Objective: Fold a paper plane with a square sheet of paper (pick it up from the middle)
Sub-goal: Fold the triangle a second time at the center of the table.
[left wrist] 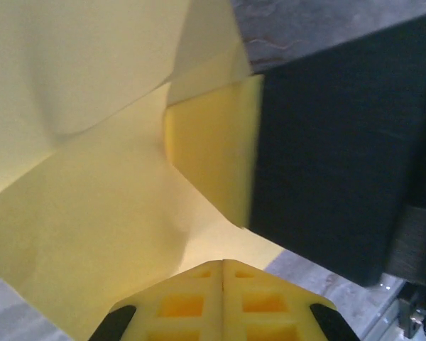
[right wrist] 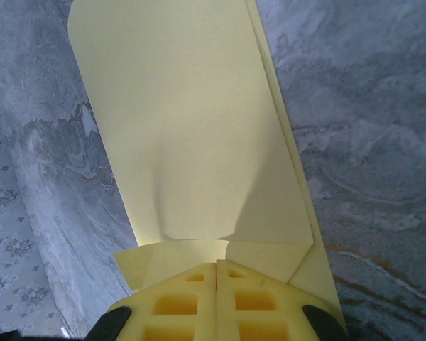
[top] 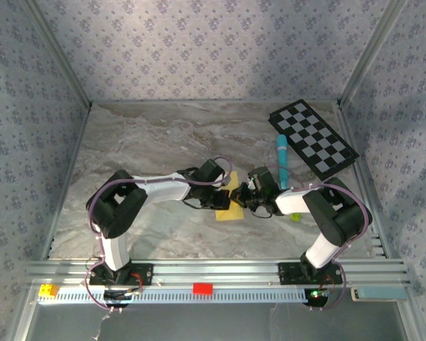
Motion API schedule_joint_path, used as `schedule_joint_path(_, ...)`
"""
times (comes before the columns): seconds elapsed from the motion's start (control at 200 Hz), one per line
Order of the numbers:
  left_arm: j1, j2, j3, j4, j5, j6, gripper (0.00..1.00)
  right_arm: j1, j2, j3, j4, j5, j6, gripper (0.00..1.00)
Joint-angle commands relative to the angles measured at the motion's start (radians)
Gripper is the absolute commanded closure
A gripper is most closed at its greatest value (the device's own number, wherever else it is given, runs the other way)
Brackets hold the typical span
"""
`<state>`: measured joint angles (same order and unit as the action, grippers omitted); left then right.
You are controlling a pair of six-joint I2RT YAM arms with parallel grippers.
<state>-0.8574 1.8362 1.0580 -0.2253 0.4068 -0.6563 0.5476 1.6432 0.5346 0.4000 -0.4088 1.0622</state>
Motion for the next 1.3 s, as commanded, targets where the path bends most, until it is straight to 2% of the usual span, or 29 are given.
schedule_joint_path(0.0, 0.005, 0.020, 0.011, -0.068, -0.038, 0.008, 0.98, -0.008, 0.028, -0.040, -0.123, 0.065, -0.001, 1.00)
schedule_joint_path(0.16, 0.007, 0.014, -0.070, -0.102, -0.077, -0.005, 0.99, -0.013, 0.021, -0.043, -0.123, 0.062, -0.005, 1.00)
schedule_joint_path(0.335, 0.007, -0.010, -0.142, -0.054, -0.056, -0.044, 1.00, -0.016, 0.006, -0.035, -0.110, 0.044, -0.017, 1.00)
schedule_joint_path(0.645, 0.007, -0.016, -0.146, -0.034, -0.049, -0.036, 1.00, 0.008, -0.095, -0.001, -0.104, -0.005, -0.115, 1.00)
schedule_joint_path(0.91, 0.009, -0.010, -0.146, -0.032, -0.052, -0.038, 1.00, 0.061, 0.006, 0.015, -0.044, -0.018, -0.095, 1.00)
schedule_joint_path(1.005, 0.010, -0.011, -0.147, -0.040, -0.056, -0.035, 1.00, 0.023, 0.016, -0.025, -0.032, 0.019, -0.070, 1.00)
schedule_joint_path(1.294, 0.013, -0.009, -0.152, -0.042, -0.059, -0.034, 1.00, -0.134, 0.000, -0.067, 0.021, -0.019, -0.062, 1.00)
